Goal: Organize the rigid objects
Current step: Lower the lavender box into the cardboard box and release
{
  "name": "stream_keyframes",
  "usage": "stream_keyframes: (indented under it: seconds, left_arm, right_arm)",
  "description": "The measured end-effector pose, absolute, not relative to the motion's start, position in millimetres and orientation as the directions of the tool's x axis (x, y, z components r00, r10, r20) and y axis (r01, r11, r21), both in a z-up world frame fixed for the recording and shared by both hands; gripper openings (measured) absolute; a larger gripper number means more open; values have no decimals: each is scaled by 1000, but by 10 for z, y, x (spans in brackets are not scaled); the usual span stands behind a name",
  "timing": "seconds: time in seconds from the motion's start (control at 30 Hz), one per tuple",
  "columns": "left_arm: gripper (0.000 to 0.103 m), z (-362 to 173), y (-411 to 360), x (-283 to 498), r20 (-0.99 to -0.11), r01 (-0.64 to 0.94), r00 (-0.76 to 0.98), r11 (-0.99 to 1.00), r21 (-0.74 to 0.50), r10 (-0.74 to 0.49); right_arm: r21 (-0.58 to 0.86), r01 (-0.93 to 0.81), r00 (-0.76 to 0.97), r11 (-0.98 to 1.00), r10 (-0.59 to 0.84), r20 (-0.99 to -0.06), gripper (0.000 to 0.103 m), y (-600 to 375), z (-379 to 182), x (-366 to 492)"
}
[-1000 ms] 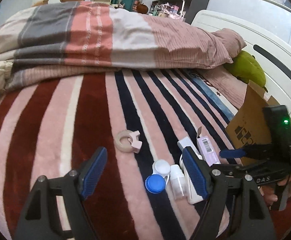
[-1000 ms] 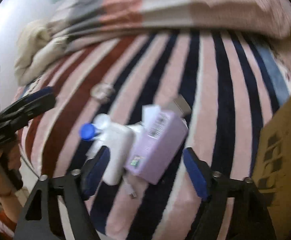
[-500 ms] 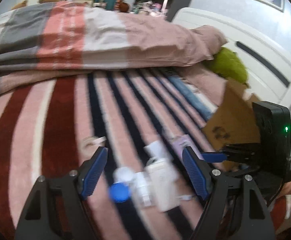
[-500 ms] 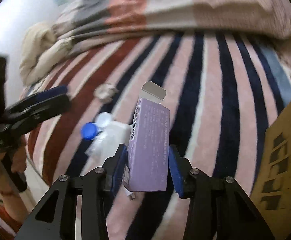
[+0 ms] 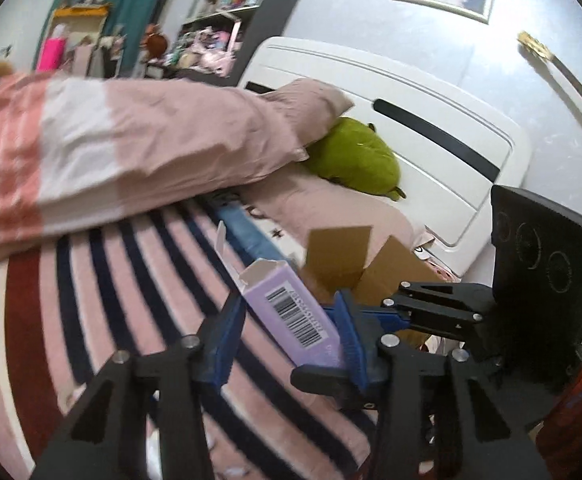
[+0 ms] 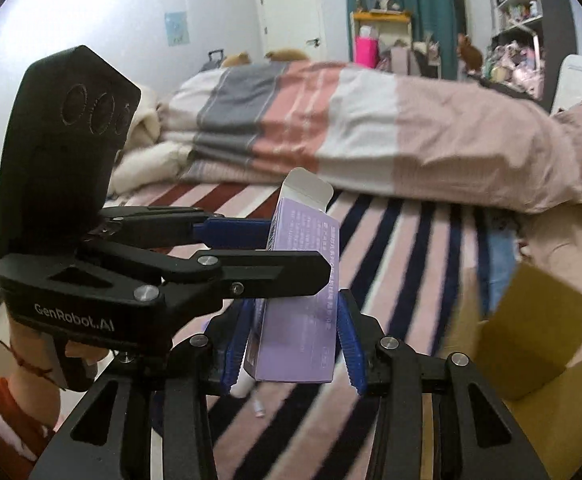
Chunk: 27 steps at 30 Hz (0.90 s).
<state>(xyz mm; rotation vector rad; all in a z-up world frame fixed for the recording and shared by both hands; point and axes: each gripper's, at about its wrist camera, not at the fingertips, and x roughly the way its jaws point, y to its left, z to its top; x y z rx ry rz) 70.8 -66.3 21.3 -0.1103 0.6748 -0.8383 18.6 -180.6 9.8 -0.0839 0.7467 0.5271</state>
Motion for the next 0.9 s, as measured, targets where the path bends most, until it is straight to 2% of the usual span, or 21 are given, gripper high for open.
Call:
stream_keyframes:
  seconds: [0.17, 0.27, 0.43, 0.57, 0.63, 0.7, 0.9]
  left_arm:
    - [41, 345, -1285, 829, -542, 699, 419, 640, -319, -728]
    - [41, 309, -1755, 944, -594, 725, 352, 612, -315, -723]
    - [41, 80, -2370, 1061, -721, 751, 234, 592, -291, -652]
    - [41, -37, -2586, 1105, -771, 748, 188, 597, -289, -609]
    - [47, -41, -2598, 1098, -780, 748, 193, 604, -276, -595]
    - [64, 7, -2542, 1067, -775, 748, 220, 612, -255, -592]
    - [72, 301, -1891, 960, -703, 708, 350, 667, -234, -619]
  right_arm:
    - [86, -423, 660, 902, 372, -653, 38, -2283, 248, 159]
    - [88, -362, 666, 928, 323, -673, 38, -2615, 264, 184]
    - [149, -238, 583, 960, 263, -769, 38, -3157, 88, 327]
    - [150, -201, 513, 968, 234, -826, 38, -3360, -114, 387]
    - [145, -194, 506, 970, 225, -833, 42, -3393, -154, 394]
    - [115, -192, 500, 975, 198, -843, 43, -3370, -187, 400]
    - [56, -236, 552, 970, 181, -814, 47, -3130, -80, 270]
